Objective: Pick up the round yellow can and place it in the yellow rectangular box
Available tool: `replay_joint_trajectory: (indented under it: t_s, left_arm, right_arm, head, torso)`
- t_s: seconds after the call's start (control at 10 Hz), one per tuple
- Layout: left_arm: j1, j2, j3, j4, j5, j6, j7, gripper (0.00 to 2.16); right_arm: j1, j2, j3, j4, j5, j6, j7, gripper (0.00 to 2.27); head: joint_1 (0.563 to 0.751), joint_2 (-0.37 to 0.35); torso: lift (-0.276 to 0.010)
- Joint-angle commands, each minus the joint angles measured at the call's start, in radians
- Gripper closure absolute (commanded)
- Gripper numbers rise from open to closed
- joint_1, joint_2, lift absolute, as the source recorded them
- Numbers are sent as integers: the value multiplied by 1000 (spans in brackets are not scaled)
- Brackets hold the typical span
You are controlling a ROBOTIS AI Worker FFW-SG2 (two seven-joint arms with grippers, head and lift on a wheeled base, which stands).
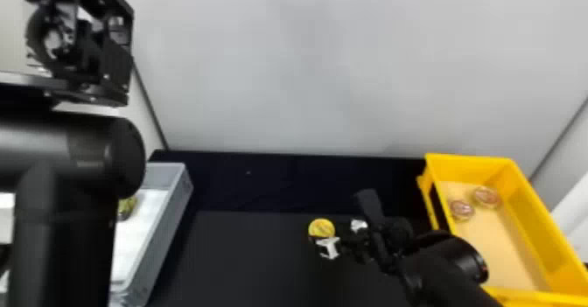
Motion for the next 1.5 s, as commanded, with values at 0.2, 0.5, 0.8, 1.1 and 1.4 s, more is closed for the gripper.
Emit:
replay_joint_trajectory:
  t_s: [0.2, 0.5, 0.8, 1.1, 1.4]
  left_arm:
    - [7, 3, 11, -15, 0, 14, 0, 140]
    - [21, 8, 27, -40, -3, 28, 0, 140]
    - [30, 6, 41, -55, -5, 38, 0, 140]
    - [40, 9, 55, -70, -6, 51, 0, 140]
    - [46, 15, 64, -79, -8, 58, 0, 140]
  right_arm:
    - [13, 1, 3, -34, 10, 16, 20, 661]
    - [85, 1, 9, -241, 16, 127, 32, 664]
    - [134, 1, -1, -419, 16, 217, 40, 665]
    - [186, -46, -72, -628, 70, 316, 58, 665]
    - [201, -100, -190, -788, 141, 388, 74, 665]
  head:
    - [663, 54]
    - [663, 54]
    - [663, 54]
    - [663, 54]
    - [663, 54]
  torso:
    - [-5]
    - [-5]
    - [-5]
    - [-5]
    - [-5]
